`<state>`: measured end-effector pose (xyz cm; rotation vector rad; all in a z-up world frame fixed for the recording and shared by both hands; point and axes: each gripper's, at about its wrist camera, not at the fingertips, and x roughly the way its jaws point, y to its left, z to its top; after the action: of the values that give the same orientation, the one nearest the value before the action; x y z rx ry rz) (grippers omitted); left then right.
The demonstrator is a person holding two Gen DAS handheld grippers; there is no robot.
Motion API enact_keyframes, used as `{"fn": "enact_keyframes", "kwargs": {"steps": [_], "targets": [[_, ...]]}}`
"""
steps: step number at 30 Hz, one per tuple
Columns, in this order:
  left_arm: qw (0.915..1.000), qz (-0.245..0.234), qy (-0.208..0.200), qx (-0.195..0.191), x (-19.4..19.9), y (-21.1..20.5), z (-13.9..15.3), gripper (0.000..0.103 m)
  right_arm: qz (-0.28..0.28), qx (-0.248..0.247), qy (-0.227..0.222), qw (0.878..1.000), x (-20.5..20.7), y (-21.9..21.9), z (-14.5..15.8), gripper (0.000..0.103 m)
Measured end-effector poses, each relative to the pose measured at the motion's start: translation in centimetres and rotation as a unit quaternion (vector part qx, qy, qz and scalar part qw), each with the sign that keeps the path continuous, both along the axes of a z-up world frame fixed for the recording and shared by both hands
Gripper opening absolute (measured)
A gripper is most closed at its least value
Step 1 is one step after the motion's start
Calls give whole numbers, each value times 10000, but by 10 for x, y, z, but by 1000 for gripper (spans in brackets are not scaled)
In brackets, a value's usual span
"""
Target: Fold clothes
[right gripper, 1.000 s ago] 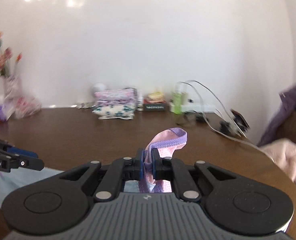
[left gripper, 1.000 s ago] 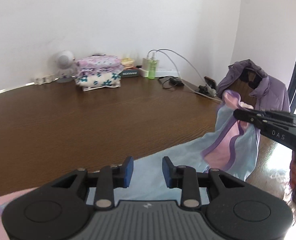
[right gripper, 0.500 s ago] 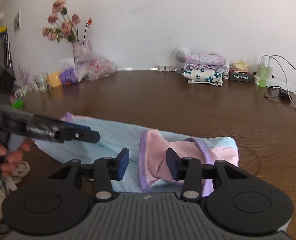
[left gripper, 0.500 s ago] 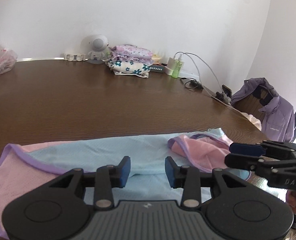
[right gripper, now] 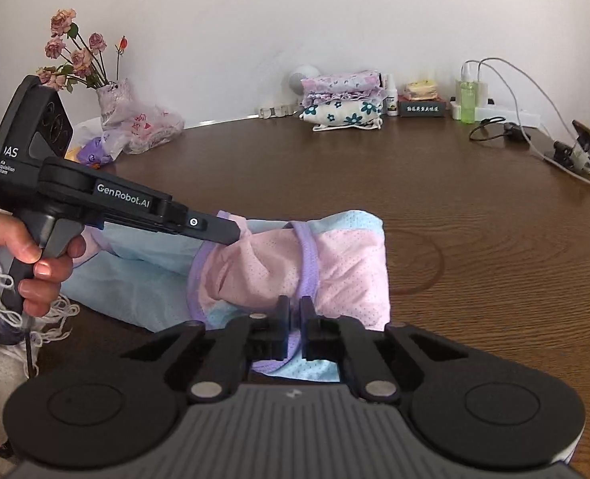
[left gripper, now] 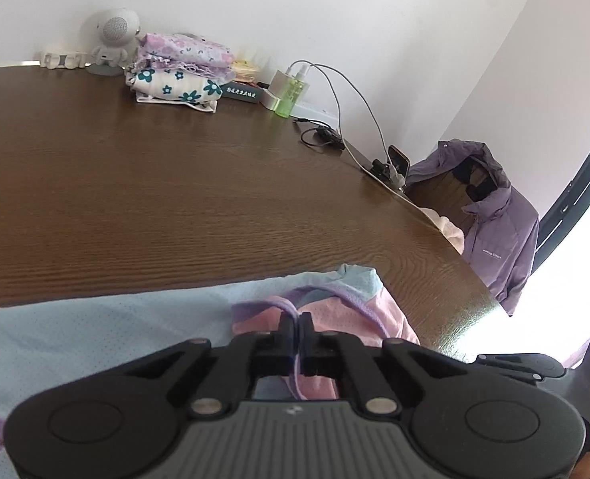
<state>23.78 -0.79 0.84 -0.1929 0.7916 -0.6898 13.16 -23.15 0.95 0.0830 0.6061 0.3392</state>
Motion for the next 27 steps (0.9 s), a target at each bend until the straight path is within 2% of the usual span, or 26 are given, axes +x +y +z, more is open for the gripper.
{"fn": "enact_keyframes", "kwargs": {"steps": [3,6,8,10,12,13,16,18,20,21,22,25,27], "targets": [[9996,206,-161,98,-2,7,5,2,19,102,-74,9999,2,1,1,0],[9989,353,-115,294,0,11,1,5,35,227,-128,9997,0,0,2,0],[9983,405,-76,419,-1,12,0,15,46,311,-164,9994,-1,-1,3,3],[9976,435,-166,518,-4,13,3,36,57,394,-200,9990,-3,-2,5,11],[9966,410,-397,592,-9,11,13,41,-70,254,-266,9993,-11,-8,8,26],[9958,334,-565,631,-11,8,19,42,-98,174,-265,9994,-15,-11,8,27],[9943,-92,-874,612,-13,-12,35,42,-131,-56,-221,9997,-24,-20,7,27],[9928,-523,-920,567,-11,-32,38,39,-91,-142,-185,9997,-26,-21,3,26],[9903,-897,-872,606,-7,-55,33,31,-3,-152,-175,9997,-23,-17,-2,16],[9896,-984,-798,682,-5,-65,28,17,45,-152,-171,9997,-21,-15,-5,13],[9893,-1005,-725,768,-3,-74,23,9,67,-150,-167,9997,-19,-13,-7,13],[9887,-992,-555,978,3,-86,2,8,98,-132,-141,9998,-13,-8,-13,13],[9893,-956,-550,951,5,-85,-6,8,117,-116,-123,9998,-11,-8,-15,13]]}}
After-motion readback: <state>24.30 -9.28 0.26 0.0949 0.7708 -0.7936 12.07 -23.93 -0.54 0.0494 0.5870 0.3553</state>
